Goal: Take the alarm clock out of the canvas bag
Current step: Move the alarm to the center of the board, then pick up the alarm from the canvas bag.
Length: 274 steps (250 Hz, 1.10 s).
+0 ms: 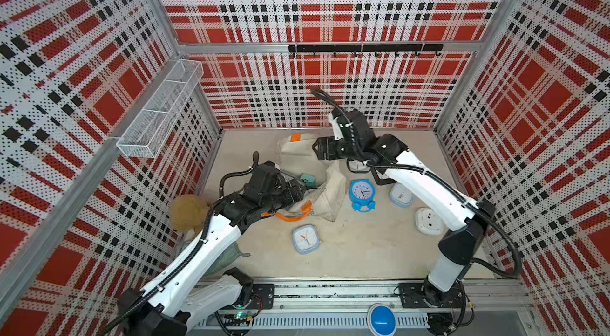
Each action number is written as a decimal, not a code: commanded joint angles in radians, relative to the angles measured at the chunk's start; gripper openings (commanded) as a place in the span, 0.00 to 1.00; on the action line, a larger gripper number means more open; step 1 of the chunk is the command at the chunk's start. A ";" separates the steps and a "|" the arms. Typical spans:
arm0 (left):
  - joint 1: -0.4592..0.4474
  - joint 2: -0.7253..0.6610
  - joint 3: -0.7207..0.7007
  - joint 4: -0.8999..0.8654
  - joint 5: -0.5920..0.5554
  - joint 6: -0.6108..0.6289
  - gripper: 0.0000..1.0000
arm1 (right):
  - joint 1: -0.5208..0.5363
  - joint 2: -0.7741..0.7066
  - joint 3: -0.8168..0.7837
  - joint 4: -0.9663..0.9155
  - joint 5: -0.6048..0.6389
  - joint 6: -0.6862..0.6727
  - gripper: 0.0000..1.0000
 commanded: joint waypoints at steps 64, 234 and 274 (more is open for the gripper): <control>0.007 -0.114 -0.138 0.110 -0.056 -0.154 0.84 | 0.118 0.047 -0.186 -0.217 0.112 0.147 0.70; -0.044 0.065 -0.096 0.246 -0.183 -0.332 0.84 | 0.111 -0.164 -0.595 0.035 0.049 0.280 0.76; -0.073 0.226 0.031 0.176 -0.299 -0.368 0.85 | 0.099 -0.158 -0.640 0.079 -0.007 0.284 0.76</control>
